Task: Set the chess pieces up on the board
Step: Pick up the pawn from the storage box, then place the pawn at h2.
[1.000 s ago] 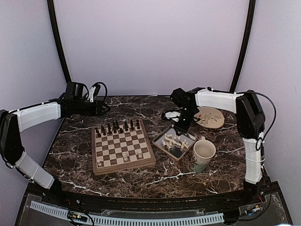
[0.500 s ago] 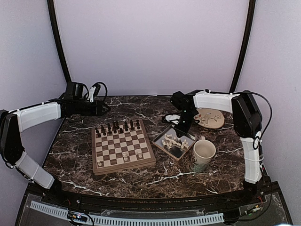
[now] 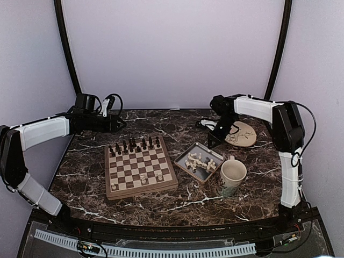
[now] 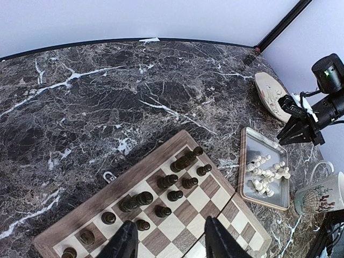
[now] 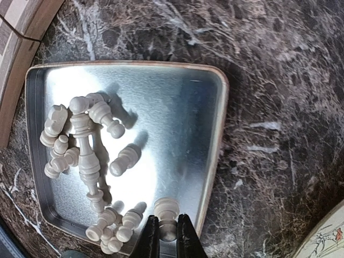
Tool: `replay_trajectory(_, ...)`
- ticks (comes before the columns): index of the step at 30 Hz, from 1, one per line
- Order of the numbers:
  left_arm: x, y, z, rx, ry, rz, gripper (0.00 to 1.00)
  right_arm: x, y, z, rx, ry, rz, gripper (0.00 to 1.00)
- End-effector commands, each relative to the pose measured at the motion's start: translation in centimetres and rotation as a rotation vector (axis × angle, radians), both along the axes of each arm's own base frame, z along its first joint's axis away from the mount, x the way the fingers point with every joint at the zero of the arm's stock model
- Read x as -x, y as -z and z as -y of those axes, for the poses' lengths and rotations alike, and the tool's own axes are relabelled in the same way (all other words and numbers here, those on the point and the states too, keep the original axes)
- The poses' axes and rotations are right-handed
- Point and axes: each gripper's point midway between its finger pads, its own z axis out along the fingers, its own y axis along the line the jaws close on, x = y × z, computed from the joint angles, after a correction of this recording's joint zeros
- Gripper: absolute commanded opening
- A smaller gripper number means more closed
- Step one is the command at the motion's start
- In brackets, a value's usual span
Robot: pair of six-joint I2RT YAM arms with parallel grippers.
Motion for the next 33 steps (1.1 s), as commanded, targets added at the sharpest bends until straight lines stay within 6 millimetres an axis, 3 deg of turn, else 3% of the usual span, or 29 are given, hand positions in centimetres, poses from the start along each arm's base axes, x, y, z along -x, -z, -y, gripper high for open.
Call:
replay_trajectory(1,0.0,-0.2,-0.1,-0.007,0.011,0.013,0.44,0.4,-4.0,-1.2,-0.128,0.008,-0.001,0.01)
replay_trajectory(7,-0.1,-0.3,-0.2,-0.015,0.007,0.017,0.44,1.0,-7.4,-4.1,-0.103,-0.094,0.154,0.01)
replay_trajectory(12,-0.2,-0.8,-0.9,-0.049,-0.013,0.043,0.45,2.6,-8.5,-7.1,-0.045,-0.213,0.267,0.02)
replay_trajectory(20,-0.2,-1.5,-1.4,-0.065,-0.034,0.065,0.44,7.1,-7.0,-12.5,0.044,-0.443,0.352,0.02)
replay_trajectory(27,0.0,-2.1,-1.4,-0.059,-0.037,0.078,0.45,10.4,-5.9,-16.7,0.021,-0.534,0.341,0.03)
replay_trajectory(33,0.1,-2.4,-1.5,-0.059,-0.038,0.083,0.45,12.0,-4.3,-18.7,0.024,-0.578,0.307,0.03)
